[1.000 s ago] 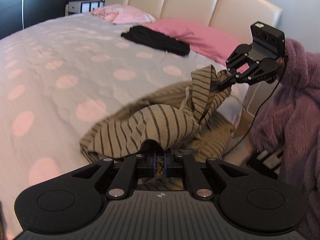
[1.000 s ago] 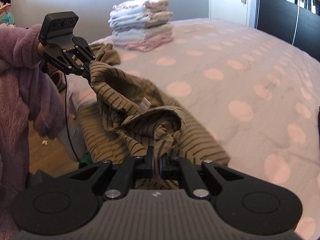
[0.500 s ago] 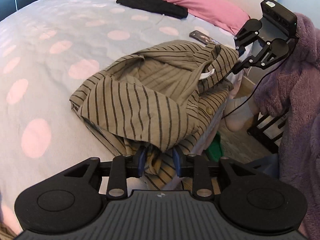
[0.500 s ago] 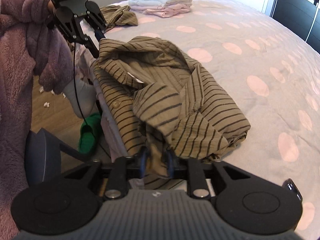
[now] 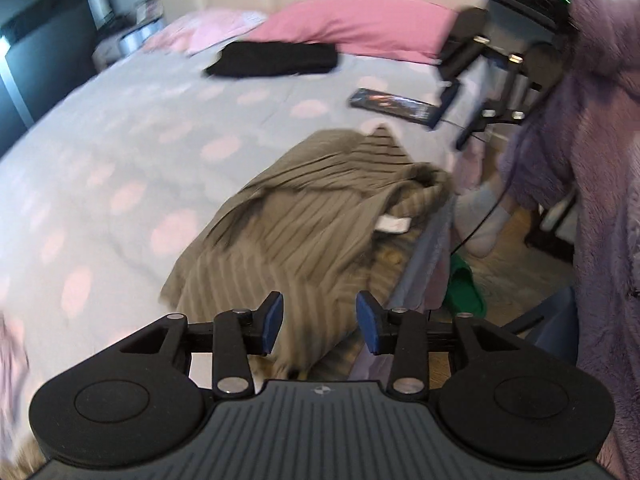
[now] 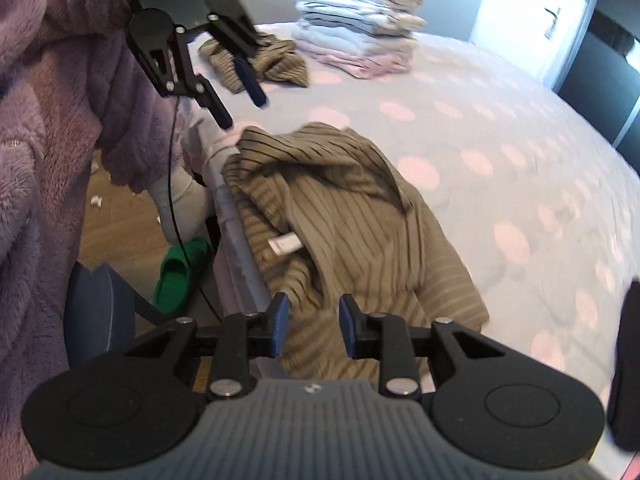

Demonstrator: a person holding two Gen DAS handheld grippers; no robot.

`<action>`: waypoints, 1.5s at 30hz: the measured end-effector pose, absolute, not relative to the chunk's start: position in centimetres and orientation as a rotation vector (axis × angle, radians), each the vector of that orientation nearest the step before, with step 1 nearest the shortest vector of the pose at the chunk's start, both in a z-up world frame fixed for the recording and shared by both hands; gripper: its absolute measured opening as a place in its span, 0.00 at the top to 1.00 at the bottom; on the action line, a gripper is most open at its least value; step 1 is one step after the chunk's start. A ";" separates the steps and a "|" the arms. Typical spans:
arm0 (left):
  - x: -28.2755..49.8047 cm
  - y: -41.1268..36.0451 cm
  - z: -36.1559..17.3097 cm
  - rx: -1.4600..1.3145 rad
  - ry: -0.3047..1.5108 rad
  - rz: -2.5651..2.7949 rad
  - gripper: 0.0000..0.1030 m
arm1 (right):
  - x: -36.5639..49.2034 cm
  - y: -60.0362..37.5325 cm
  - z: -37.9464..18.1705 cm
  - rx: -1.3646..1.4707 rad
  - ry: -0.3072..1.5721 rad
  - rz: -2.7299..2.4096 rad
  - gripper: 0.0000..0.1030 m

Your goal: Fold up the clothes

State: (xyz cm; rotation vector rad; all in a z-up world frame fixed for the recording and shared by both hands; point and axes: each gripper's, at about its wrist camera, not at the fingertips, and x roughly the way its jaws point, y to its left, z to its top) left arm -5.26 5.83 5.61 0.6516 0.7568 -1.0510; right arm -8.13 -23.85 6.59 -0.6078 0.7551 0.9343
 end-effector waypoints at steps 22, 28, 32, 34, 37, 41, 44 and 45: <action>-9.2 1.3 -1.8 1.282 0.595 -0.987 0.97 | -8.3 -19.5 1.9 -0.925 0.912 0.890 0.96; -9.1 3.5 1.2 1.140 0.607 -0.989 0.98 | -9.0 -21.4 3.2 -0.942 0.872 0.847 0.97; -9.7 3.9 1.0 1.134 0.610 -0.996 0.98 | -9.6 -21.3 2.7 -1.008 0.854 0.822 0.97; -9.3 4.0 0.7 1.096 0.657 -1.022 0.98 | -9.9 -21.1 2.3 -1.046 0.846 0.811 0.97; -8.7 4.2 0.1 1.075 0.694 -0.997 0.99 | -10.0 -21.2 1.9 -1.061 0.846 0.794 0.97; -8.6 4.3 0.0 1.068 0.697 -0.966 0.99 | -9.8 -21.1 1.1 -1.084 0.847 0.788 0.96; -8.8 4.1 -0.1 1.106 0.675 -0.963 0.98 | -10.2 -20.9 1.0 -1.095 0.848 0.810 0.87; -8.9 4.1 -0.2 1.119 0.666 -0.965 0.94 | -10.3 -21.0 1.2 -1.086 0.847 0.820 0.82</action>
